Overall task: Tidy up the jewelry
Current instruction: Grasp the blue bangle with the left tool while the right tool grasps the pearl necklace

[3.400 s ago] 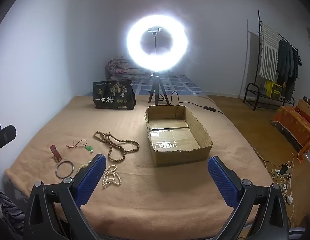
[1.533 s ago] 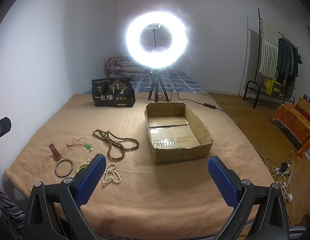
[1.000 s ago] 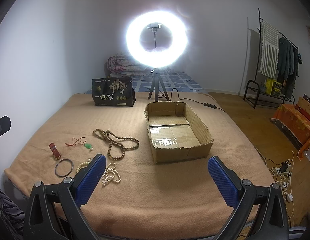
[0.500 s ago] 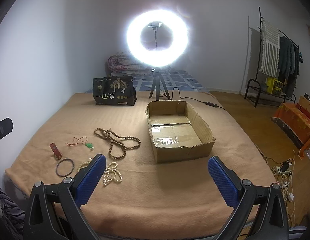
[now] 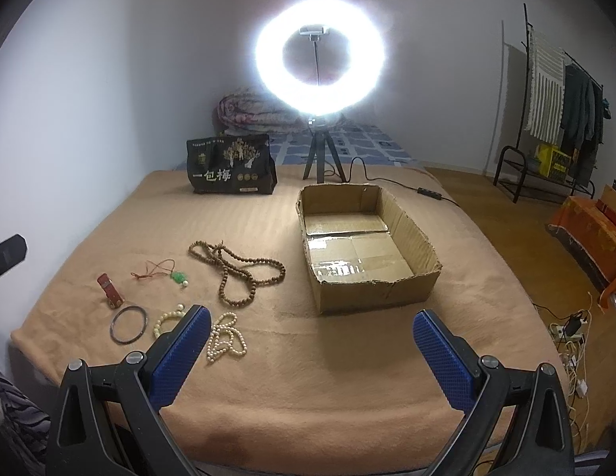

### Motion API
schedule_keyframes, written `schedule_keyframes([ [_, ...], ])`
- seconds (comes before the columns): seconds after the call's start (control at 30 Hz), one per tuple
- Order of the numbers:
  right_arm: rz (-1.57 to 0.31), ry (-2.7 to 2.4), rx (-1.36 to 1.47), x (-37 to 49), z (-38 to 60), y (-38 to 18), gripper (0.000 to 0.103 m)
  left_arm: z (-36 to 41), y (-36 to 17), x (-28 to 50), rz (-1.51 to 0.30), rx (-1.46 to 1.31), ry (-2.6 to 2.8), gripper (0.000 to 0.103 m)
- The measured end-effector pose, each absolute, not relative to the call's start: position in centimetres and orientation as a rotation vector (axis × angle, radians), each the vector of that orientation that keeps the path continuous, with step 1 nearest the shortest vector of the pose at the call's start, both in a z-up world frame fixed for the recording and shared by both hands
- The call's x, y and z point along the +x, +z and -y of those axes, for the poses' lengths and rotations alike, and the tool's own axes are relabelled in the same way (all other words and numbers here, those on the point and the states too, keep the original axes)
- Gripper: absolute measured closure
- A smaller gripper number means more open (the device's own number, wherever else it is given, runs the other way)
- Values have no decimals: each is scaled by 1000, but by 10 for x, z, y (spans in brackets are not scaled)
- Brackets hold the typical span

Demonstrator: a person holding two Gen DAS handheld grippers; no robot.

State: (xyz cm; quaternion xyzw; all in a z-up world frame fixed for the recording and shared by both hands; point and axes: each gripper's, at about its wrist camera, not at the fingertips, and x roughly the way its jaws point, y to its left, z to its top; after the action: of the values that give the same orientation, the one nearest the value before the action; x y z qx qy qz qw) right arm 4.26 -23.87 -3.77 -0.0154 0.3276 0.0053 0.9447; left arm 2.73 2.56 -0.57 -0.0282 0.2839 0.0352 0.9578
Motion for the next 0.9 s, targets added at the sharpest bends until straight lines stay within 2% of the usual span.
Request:
schedule_keyframes([
  [0.3,-717,183,-168,73,218,-53,2,-63,-27,61,-692,5,80,0],
  [0.4,-747,240,-226,85,208,-63,7,-71,-40,73,-749,0,62,1],
  [0.6,-874,381,-251,112,189,-94,15,-81,-78,96,-915,-127,-16,19],
  [0.9,-1086,462,-184,137,181,-156,23,-65,-131,112,-1068,-207,-40,19],
])
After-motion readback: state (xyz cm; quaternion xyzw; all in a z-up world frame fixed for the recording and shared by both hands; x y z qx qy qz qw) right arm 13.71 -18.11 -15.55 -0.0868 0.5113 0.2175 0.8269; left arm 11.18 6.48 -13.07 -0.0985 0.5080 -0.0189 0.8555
